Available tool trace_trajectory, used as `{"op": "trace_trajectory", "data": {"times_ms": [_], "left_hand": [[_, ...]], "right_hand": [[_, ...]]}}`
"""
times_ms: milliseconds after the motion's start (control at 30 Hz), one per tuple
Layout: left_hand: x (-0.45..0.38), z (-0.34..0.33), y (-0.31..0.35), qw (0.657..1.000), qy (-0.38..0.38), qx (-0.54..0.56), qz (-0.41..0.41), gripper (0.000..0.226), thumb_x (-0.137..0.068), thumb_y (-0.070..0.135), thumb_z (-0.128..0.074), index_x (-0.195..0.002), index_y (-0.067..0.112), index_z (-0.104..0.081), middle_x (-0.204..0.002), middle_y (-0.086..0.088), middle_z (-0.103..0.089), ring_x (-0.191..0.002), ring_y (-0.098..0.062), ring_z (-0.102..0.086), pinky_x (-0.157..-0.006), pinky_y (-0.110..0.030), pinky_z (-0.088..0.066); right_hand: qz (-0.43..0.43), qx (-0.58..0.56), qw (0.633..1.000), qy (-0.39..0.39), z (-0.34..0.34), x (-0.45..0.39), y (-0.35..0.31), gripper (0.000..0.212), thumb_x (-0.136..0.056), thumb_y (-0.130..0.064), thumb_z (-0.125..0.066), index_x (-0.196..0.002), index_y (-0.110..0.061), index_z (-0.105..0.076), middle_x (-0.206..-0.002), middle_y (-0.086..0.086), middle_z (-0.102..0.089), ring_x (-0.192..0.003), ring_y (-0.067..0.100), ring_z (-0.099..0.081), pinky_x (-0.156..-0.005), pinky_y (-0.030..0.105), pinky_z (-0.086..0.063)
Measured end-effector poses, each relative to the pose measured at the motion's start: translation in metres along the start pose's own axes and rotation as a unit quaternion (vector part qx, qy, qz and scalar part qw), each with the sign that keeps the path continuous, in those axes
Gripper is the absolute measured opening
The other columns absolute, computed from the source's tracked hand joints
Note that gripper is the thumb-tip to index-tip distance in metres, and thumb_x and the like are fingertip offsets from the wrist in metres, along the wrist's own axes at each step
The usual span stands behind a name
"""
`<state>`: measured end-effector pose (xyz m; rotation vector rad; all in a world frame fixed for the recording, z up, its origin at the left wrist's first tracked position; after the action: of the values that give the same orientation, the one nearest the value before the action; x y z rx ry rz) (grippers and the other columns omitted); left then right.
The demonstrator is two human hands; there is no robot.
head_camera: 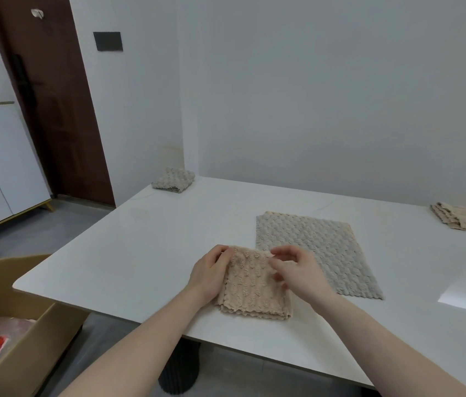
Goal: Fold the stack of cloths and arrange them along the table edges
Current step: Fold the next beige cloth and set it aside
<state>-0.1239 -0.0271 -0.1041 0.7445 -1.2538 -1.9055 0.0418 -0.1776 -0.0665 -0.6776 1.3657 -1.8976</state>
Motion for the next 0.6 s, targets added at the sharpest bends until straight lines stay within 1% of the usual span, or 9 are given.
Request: {"op": "trace_trajectory", "data": {"times_ms": [100,200,267,300,333,400,467,533,600], "left_hand": [[-0.001,-0.002,-0.001,1.0,-0.001,-0.027,-0.005,0.032,-0.081,0.061,-0.059,-0.106,0.043,-0.066,-0.099,0.017,-0.072,-0.095,-0.007,-0.067,-0.091,-0.039,-0.054],[-0.002,-0.003,-0.002,0.999,-0.003,-0.046,-0.012,0.036,-0.074,0.044,-0.069,-0.109,0.044,-0.064,-0.103,0.015,-0.071,-0.095,-0.005,-0.067,-0.09,-0.035,-0.054],[-0.002,-0.002,-0.001,1.0,-0.002,-0.021,-0.011,0.04,-0.075,0.03,-0.074,-0.112,0.04,-0.065,-0.098,0.012,-0.069,-0.089,-0.007,-0.065,-0.088,-0.03,-0.052],[-0.002,-0.001,0.0,1.0,-0.004,-0.006,-0.011,0.041,-0.078,0.022,-0.075,-0.114,0.038,-0.065,-0.095,0.009,-0.067,-0.084,-0.008,-0.062,-0.085,-0.027,-0.05],[-0.001,-0.001,0.0,1.0,-0.01,0.007,-0.011,0.042,-0.08,0.014,-0.075,-0.115,0.036,-0.066,-0.091,0.007,-0.065,-0.081,-0.008,-0.059,-0.083,-0.024,-0.049],[0.0,0.0,0.001,0.999,-0.031,0.025,-0.021,0.042,-0.081,0.008,-0.076,-0.114,0.033,-0.07,-0.091,0.001,-0.067,-0.081,-0.006,-0.06,-0.083,-0.021,-0.049],[0.001,0.001,0.002,0.997,-0.051,0.053,-0.028,0.039,-0.079,0.007,-0.078,-0.111,0.029,-0.074,-0.101,0.0,-0.075,-0.095,-0.011,-0.069,-0.088,-0.026,-0.055],[0.002,0.006,0.002,0.994,-0.053,0.097,-0.022,0.037,-0.082,-0.002,-0.076,-0.111,0.021,-0.075,-0.106,-0.005,-0.077,-0.105,-0.019,-0.071,-0.089,-0.028,-0.057],[0.003,0.006,0.004,0.993,-0.058,0.101,-0.027,0.033,-0.086,-0.001,-0.075,-0.112,0.02,-0.075,-0.107,-0.008,-0.076,-0.106,-0.021,-0.07,-0.091,-0.028,-0.055]], "right_hand": [[0.005,0.053,0.998,0.044,0.023,-0.002,0.019,0.026,-0.088,-0.027,-0.073,-0.112,-0.031,-0.066,-0.109,-0.01,-0.069,-0.079,0.015,-0.074,-0.071,0.03,-0.057],[-0.031,0.04,0.998,0.033,0.023,-0.003,0.039,0.039,-0.088,-0.036,-0.076,-0.122,-0.026,-0.061,-0.111,-0.007,-0.068,-0.084,0.016,-0.073,-0.07,0.03,-0.056],[-0.043,0.049,0.997,0.028,0.02,-0.003,0.048,0.047,-0.086,-0.047,-0.077,-0.125,-0.025,-0.061,-0.109,-0.009,-0.069,-0.086,0.014,-0.072,-0.073,0.032,-0.058],[-0.045,0.049,0.997,0.028,0.019,-0.003,0.049,0.049,-0.084,-0.051,-0.077,-0.124,-0.026,-0.062,-0.108,-0.01,-0.071,-0.084,0.013,-0.072,-0.073,0.032,-0.059],[-0.052,0.041,0.997,0.024,0.019,-0.003,0.048,0.049,-0.084,-0.053,-0.077,-0.123,-0.026,-0.063,-0.105,-0.009,-0.073,-0.078,0.011,-0.071,-0.069,0.03,-0.057],[-0.068,0.014,0.998,0.003,0.017,-0.001,0.045,0.04,-0.086,-0.046,-0.079,-0.117,-0.022,-0.069,-0.097,-0.005,-0.077,-0.059,0.005,-0.066,-0.054,0.02,-0.049],[-0.068,-0.041,0.997,-0.019,0.015,0.004,0.043,0.023,-0.088,-0.027,-0.08,-0.107,-0.015,-0.075,-0.079,-0.005,-0.075,-0.05,-0.001,-0.061,-0.046,0.013,-0.043],[-0.046,-0.092,0.994,-0.024,0.012,0.01,0.043,0.013,-0.089,-0.015,-0.079,-0.101,-0.01,-0.077,-0.073,-0.004,-0.072,-0.054,-0.001,-0.062,-0.048,0.01,-0.043],[-0.014,-0.083,0.996,0.006,0.015,0.014,0.047,0.009,-0.089,-0.018,-0.078,-0.097,-0.014,-0.077,-0.082,0.002,-0.074,-0.069,0.006,-0.066,-0.057,0.015,-0.049]]}}
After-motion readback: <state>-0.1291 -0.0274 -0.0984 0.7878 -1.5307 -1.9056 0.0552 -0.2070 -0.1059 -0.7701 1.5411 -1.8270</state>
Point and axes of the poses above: each hand's wrist, its own x-axis away from the middle knuckle, its own z-axis out of the back of the hand, y = z × x, the point moved 8 cm from there along -x, towards the middle knuckle
